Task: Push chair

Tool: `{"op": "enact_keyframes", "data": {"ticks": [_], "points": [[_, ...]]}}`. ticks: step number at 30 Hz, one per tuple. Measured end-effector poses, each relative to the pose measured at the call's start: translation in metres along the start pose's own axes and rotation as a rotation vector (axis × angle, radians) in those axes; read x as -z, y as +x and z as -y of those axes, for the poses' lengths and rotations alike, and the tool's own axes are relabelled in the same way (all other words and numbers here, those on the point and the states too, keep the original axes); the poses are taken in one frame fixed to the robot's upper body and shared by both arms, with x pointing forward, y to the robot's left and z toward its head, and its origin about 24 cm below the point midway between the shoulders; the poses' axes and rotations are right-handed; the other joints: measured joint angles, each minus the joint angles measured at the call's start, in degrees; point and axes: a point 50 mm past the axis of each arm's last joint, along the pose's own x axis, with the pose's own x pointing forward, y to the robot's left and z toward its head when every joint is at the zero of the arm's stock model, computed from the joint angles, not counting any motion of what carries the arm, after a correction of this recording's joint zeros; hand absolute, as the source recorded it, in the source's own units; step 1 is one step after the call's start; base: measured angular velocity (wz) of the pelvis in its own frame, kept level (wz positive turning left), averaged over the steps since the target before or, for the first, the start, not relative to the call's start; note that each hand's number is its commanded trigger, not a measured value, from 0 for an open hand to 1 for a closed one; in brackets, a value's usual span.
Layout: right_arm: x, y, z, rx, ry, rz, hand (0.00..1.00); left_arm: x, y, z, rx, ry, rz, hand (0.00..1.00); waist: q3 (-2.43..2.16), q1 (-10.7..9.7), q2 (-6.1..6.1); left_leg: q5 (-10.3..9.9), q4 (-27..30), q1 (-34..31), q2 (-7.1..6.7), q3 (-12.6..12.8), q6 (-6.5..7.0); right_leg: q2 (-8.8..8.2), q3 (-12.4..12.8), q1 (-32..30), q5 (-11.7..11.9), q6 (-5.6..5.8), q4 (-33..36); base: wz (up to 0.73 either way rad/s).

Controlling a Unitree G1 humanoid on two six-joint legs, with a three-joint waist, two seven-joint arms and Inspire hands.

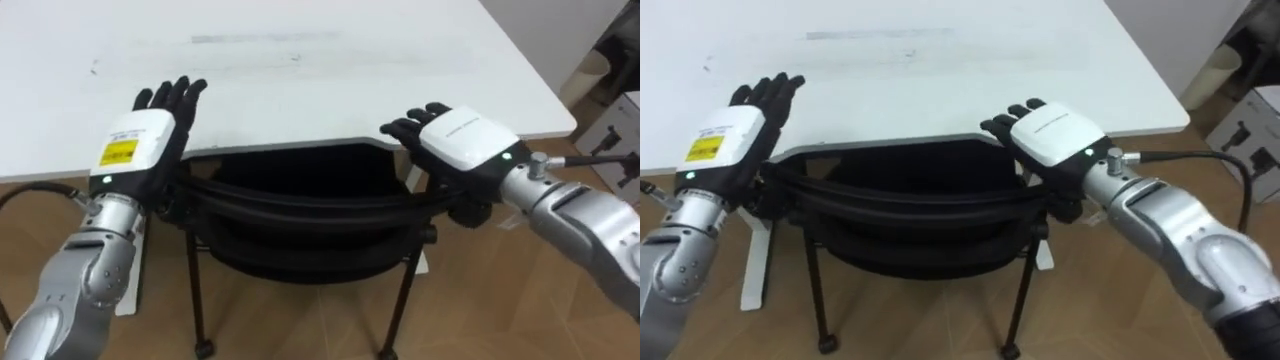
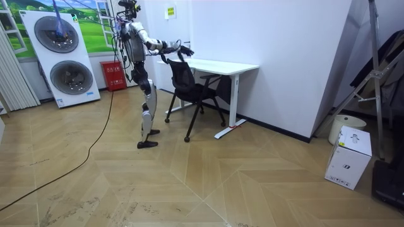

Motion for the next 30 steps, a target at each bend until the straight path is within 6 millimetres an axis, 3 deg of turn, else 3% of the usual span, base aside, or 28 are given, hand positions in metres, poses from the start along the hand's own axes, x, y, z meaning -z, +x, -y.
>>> {"op": "enact_keyframes", "data": {"ticks": [1,3,6,10,13,15,18,20,23,25,27,28,30], "points": [[0.01,0.001,0.014,0.082,-0.001,-0.039,0.0,0.001,-0.001,0.0,0.001,0.001,0.0,0.0,0.0,-0.2,0.01,0.0,0.0,0.1,-0.02,-0.1,0.01,-0.01,0.1,0.1,0.0,0.0,0.0,0.11],[0.049,-0.002,0.074,0.457,0.022,-0.184,0.0,0.001,-0.001,-0.003,0.001,0.007,0.031,0.0,0.04,0.0,0.06,0.0,0.1,-0.2,0.26,-0.1,-0.01,0.43,0.0,0.3,0.8,0.01,-1.9,0.02],[0.077,-0.032,0.117,0.823,0.005,-0.312,0.0,0.007,-0.005,-0.008,-0.035,-0.031,0.036,0.0,0.05,0.0,0.23,-0.1,0.7,-1.2,0.56,-0.4,-0.05,1.32,-0.7,1.1,2.5,0.24,-4.9,0.11],[0.092,-0.065,0.116,1.019,0.034,-0.415,0.0,0.022,-0.012,-0.018,-0.109,-0.029,-0.014,0.0,-0.23,-0.3,1.52,-0.8,1.9,-2.8,0.81,-0.2,0.09,1.55,-0.6,-0.1,2.8,0.35,-4.6,-0.01],[0.103,-0.093,0.097,1.048,0.086,-0.515,0.0,0.036,-0.021,-0.036,-0.237,-0.054,-0.063,0.0,-1.34,-0.8,3.42,-1.1,2.5,-3.7,0.74,0.6,0.36,1.33,0.1,-0.7,2.9,0.5,-4.6,-0.12],[0.113,-0.115,0.085,1.086,0.168,-0.602,0.0,0.055,-0.031,-0.058,-0.403,-0.128,-0.133,0.0,-2.28,-1.7,4.97,-0.9,1.5,-2.6,0.59,1.7,0.65,0.82,0.3,-0.1,2.8,0.67,-4.5,-0.11],[0.125,-0.151,0.068,1.154,0.277,-0.746,0.0,0.081,-0.054,-0.076,-0.592,-0.193,-0.25,0.0,-2.16,-1.7,5.38,-0.8,-0.6,0.9,0.91,4.4,0.78,0.65,2.8,1.4,2.7,0.88,-4.7,-0.37],[0.129,-0.176,0.06,1.221,0.321,-0.841,0.0,0.096,-0.074,-0.078,-0.677,-0.232,-0.338,0.0,-2.11,-2.5,5.66,-0.9,-0.8,1.4,0.88,4.7,0.8,0.6,3.3,1.6,2.6,0.99,-4.7,-0.19],[0.126,-0.215,0.031,1.297,0.402,-1.037,0.0,0.11,-0.099,-0.07,-0.782,-0.311,-0.464,0.0,-1.73,-3.2,5.67,-0.9,-1.5,2.9,1.15,6.7,0.83,0.58,4.7,2.2,2.5,1.07,-4.8,-0.17],[0.115,-0.232,0.005,1.295,0.467,-1.153,0.0,0.119,-0.113,-0.057,-0.813,-0.368,-0.56,0.0,-1.65,-3.2,5.77,-1.1,-1.5,3.2,1.55,7.9,0.96,0.74,5.4,2.1,2.4,1.05,-4.8,-0.25],[0.088,-0.257,-0.041,1.238,0.607,-1.343,0.0,0.126,-0.131,-0.036,-0.817,-0.434,-0.686,0.0,-1.57,-3.0,5.74,-1.3,-1.7,2.9,1.8,8.6,0.99,0.97,6.7,1.1,2.4,1.0,-4.6,-0.2],[0.081,-0.262,-0.052,1.219,0.639,-1.393,0.0,0.127,-0.136,-0.029,-0.815,-0.447,-0.719,0.0,-1.47,-3.0,5.93,-1.4,-1.6,2.8,1.8,8.7,1.04,0.97,6.7,1.0,2.4,0.99,-4.6,-0.18],[0.054,-0.283,-0.093,1.126,0.75,-1.597,0.0,0.132,-0.159,-0.001,-0.781,-0.477,-0.864,0.0,-1.42,-3.0,6.79,-1.7,-1.4,2.4,1.81,9.3,1.26,0.91,7.9,0.2,2.5,1.09,-4.4,-0.15]]}}
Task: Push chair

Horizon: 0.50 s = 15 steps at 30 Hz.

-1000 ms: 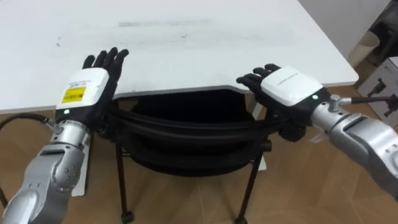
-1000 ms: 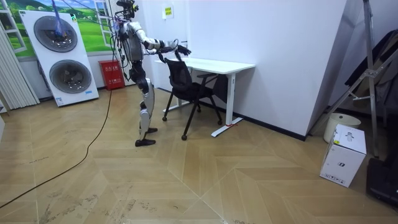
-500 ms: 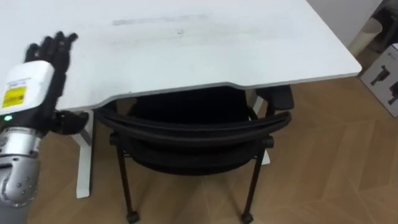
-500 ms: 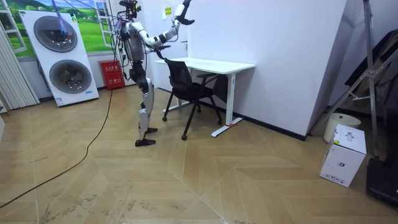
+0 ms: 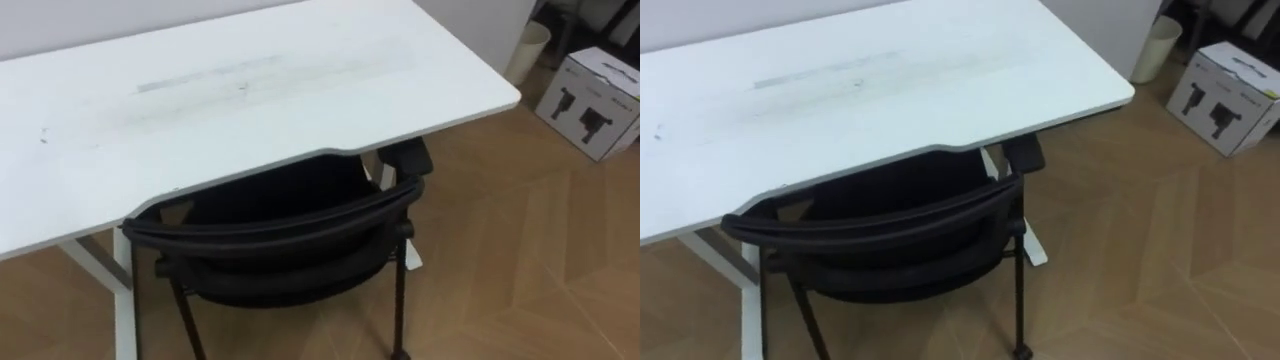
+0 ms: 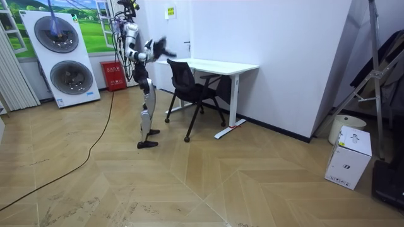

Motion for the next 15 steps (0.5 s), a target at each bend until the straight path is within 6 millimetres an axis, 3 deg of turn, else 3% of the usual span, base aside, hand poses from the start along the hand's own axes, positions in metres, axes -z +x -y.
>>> {"op": "enact_keyframes", "data": {"ticks": [1,3,4,6,9,12,13,15], "points": [[0.012,-0.006,0.005,-0.001,-0.014,-0.055,0.0,0.007,-0.005,-0.001,0.0,0.008,-0.028,0.0,-0.03,-0.2,0.12,-0.1,0.1,-0.2,-0.05,0.0,0.04,-0.04,0.0,-0.1,0.0,0.05,-0.1,-0.03],[0.065,-0.034,0.029,0.026,-0.113,-0.297,0.0,0.024,-0.02,-0.006,-0.004,0.034,-0.104,0.0,-0.09,0.2,0.18,-0.2,0.0,-0.6,-0.2,-0.2,0.12,-0.14,-0.1,-0.1,0.1,0.18,-0.2,0.04],[0.078,-0.042,0.033,0.032,-0.139,-0.36,0.0,0.031,-0.025,-0.008,-0.004,0.053,-0.127,0.0,-0.07,0.2,0.45,-0.3,-0.1,-0.5,-0.21,-0.1,0.14,-0.18,-0.1,-0.1,0.1,0.19,-0.2,-0.04],[0.122,-0.073,0.051,0.036,-0.235,-0.593,0.0,0.061,-0.048,-0.006,0.042,0.122,-0.258,0.0,-0.38,-0.1,1.05,-0.6,-0.1,-0.3,-0.28,-0.2,0.12,-0.33,0.0,0.1,0.0,0.29,-0.3,-0.04],[0.156,-0.109,0.075,0.038,-0.339,-0.818,0.0,0.094,-0.081,-0.005,0.113,0.179,-0.428,0.0,-0.43,-0.2,1.82,-0.6,-0.7,0.5,-0.65,-0.3,0.13,-0.77,-0.6,0.8,-0.5,0.52,-0.2,0.01],[0.176,-0.136,0.102,0.018,-0.446,-0.981,0.0,0.126,-0.111,-0.013,0.142,0.237,-0.62,0.0,-0.6,-0.4,1.62,-0.7,-0.7,0.6,-1.16,-1.4,0.24,-1.22,-1.4,1.1,-1.2,0.66,-0.1,0.17],[0.178,-0.141,0.105,0.002,-0.468,-1.004,0.0,0.131,-0.117,-0.015,0.147,0.251,-0.659,0.0,-0.62,-0.1,1.57,-0.8,-0.5,0.5,-1.13,-1.3,0.24,-1.18,-1.3,0.9,-1.2,0.66,-0.1,0.03],[0.185,-0.159,0.106,-0.095,-0.543,-1.092,0.0,0.156,-0.151,-0.027,0.186,0.31,-0.86,0.0,-0.6,0.6,1.5,-1.2,-0.1,0.7,-1.09,-0.8,0.28,-1.29,-1.4,1.0,-1.2,0.66,0.0,-0.09]]}}
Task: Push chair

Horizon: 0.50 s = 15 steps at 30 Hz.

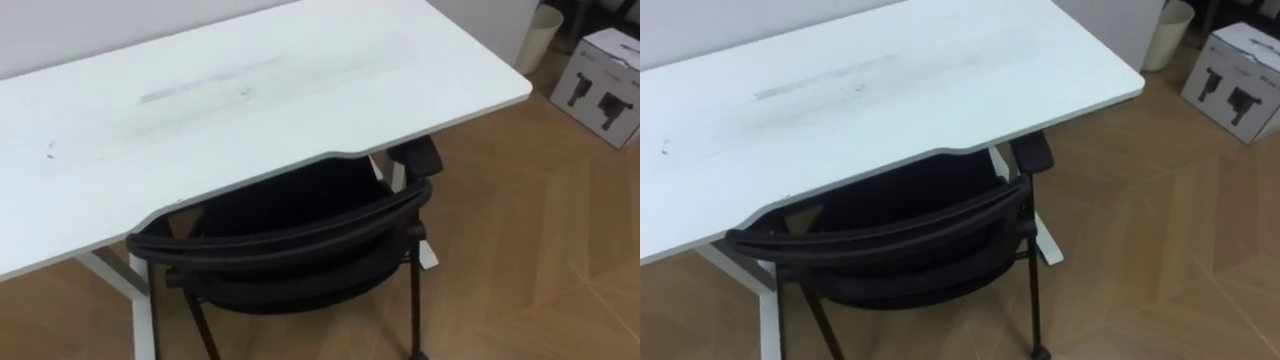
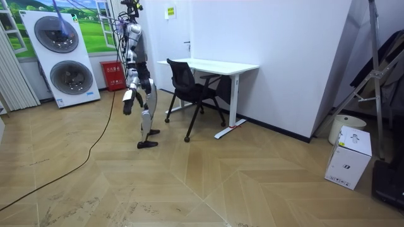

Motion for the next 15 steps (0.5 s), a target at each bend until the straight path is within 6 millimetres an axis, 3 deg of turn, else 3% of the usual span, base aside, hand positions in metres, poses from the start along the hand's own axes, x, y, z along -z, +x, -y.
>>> {"op": "enact_keyframes", "data": {"ticks": [3,6,9,15], "points": [[0.003,-0.006,-0.022,-0.102,-0.089,-0.044,0.0,0.046,-0.014,0.005,0.095,0.105,-0.214,0.0,-0.04,0.0,-0.1,-0.4,0.6,-0.1,-0.13,-0.2,0.24,-0.16,0.1,0.4,-0.2,0.28,-0.1,0.03],[-0.007,-0.015,-0.05,-0.222,-0.188,-0.009,0.0,0.067,-0.024,0.01,0.202,0.171,-0.322,0.0,0.0,0.7,-0.32,-0.6,1.3,-0.1,-0.14,0.0,0.41,-0.09,0.1,0.5,-0.1,0.38,0.0,0.01],[-0.017,-0.026,-0.076,-0.334,-0.261,0.035,0.0,0.067,-0.031,0.026,0.332,0.218,-0.354,0.0,0.1,0.8,-0.27,-0.8,2.2,-0.3,-0.26,-0.8,0.54,-0.12,-0.9,1.2,-0.2,0.52,-0.2,0.18],[-0.017,-0.04,-0.098,-0.475,-0.329,0.037,0.0,0.048,-0.038,0.058,0.553,0.328,-0.298,0.0,0.22,0.7,-0.84,-0.8,2.9,-0.4,-0.67,-1.5,0.55,-0.31,-2.1,2.0,-0.3,0.64,-0.4,0.09]]}}
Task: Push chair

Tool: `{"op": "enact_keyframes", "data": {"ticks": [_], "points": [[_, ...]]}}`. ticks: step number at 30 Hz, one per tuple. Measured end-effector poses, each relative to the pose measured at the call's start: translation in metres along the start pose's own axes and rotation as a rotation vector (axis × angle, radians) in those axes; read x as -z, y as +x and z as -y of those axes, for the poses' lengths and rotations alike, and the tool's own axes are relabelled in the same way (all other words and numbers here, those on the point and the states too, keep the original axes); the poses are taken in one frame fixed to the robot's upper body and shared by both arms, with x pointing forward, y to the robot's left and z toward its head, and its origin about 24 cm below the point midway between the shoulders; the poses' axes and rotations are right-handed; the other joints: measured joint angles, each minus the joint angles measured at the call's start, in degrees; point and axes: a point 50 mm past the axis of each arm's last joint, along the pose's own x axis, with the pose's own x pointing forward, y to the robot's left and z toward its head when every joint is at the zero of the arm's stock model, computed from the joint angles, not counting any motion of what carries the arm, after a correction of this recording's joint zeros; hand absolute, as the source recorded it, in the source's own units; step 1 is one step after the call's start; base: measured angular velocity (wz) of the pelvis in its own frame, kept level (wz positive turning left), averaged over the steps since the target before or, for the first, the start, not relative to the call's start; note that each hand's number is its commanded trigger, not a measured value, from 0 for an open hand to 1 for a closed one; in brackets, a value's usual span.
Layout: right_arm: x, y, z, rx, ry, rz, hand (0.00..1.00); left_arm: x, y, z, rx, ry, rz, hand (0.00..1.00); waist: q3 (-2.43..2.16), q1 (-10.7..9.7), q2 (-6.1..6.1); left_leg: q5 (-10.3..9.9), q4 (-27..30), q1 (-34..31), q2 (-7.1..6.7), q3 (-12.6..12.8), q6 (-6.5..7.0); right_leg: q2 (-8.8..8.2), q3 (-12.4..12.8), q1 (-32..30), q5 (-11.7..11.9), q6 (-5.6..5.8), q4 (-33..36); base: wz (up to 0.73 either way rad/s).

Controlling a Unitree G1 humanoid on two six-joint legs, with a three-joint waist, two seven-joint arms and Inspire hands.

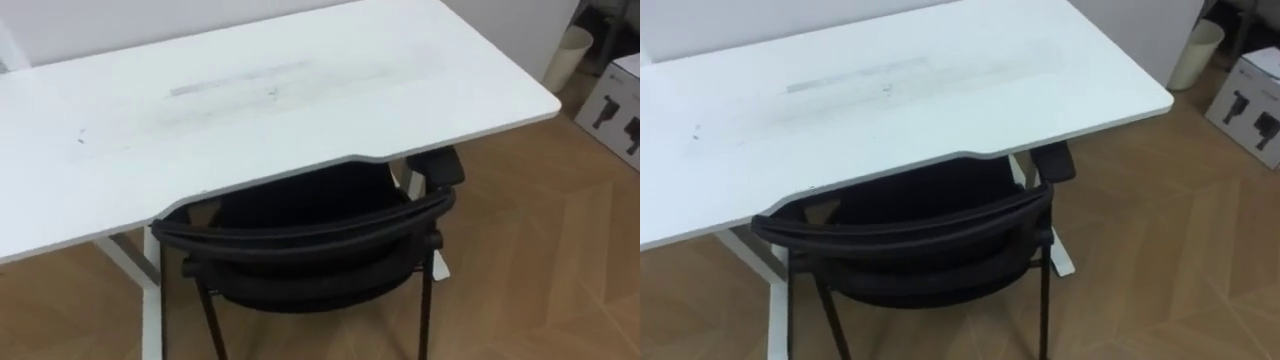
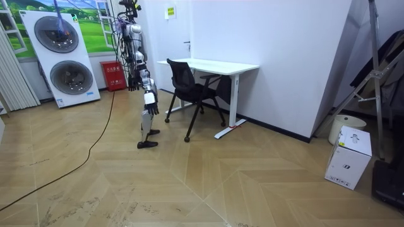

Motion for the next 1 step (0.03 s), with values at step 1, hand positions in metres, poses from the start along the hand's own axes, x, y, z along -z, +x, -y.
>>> {"op": "enact_keyframes", "data": {"ticks": [1], "points": [[0.0002,-0.0004,-0.0025,-0.014,0.0,-0.004,0.0,-0.0054,0.0004,0.0014,0.009,0.02,0.012,0.0,0.1,-0.1,-0.11,0.0,0.1,-0.1,-0.03,-0.1,0.0,-0.02,-0.3,0.0,0.0,0.0,-0.1,0.04]]}}
